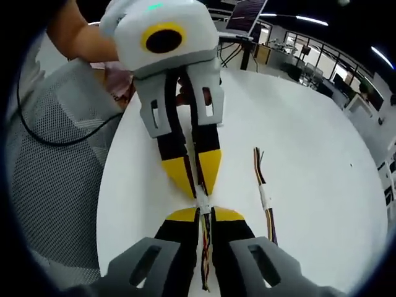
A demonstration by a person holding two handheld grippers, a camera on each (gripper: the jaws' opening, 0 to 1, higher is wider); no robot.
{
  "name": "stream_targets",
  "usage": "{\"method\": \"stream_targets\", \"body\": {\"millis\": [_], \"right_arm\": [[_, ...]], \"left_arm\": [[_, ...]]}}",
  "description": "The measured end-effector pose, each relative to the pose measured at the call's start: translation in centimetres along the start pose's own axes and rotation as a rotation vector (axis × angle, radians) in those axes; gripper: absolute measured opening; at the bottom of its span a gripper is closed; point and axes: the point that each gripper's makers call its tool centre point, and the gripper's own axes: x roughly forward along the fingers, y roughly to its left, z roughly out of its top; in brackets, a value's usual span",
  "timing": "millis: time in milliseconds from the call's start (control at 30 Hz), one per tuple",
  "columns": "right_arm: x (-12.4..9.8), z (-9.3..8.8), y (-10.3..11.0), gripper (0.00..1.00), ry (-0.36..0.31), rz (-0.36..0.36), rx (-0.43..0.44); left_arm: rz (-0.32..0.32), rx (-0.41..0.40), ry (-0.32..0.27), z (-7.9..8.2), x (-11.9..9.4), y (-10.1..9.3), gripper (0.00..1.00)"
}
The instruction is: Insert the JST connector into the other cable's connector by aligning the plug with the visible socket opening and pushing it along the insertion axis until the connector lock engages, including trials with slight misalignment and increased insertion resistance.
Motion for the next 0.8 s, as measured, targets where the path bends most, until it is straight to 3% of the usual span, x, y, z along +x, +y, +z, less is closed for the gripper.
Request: {"method": "stream_targets", "body": {"millis": [233, 567, 800], "right_arm": [[0.1, -0.2, 0.1, 0.04, -0.009, 0.002, -0.03], [-0.4, -0.4, 0.0, 0.04, -0.041, -0.001, 0.01], [-1.1, 0.3, -0.2, 0.04, -0.1, -0.008, 0.05]], "left_arm": [[-0.003, 0.001, -0.01, 0.1, 0.0, 0.0, 0.0], [0.002, -0.021, -0.001, -0.3, 0.0, 0.1, 0.03], [0.013, -0.029, -0.012, -0.3, -0.4, 0.3, 0.01]]}}
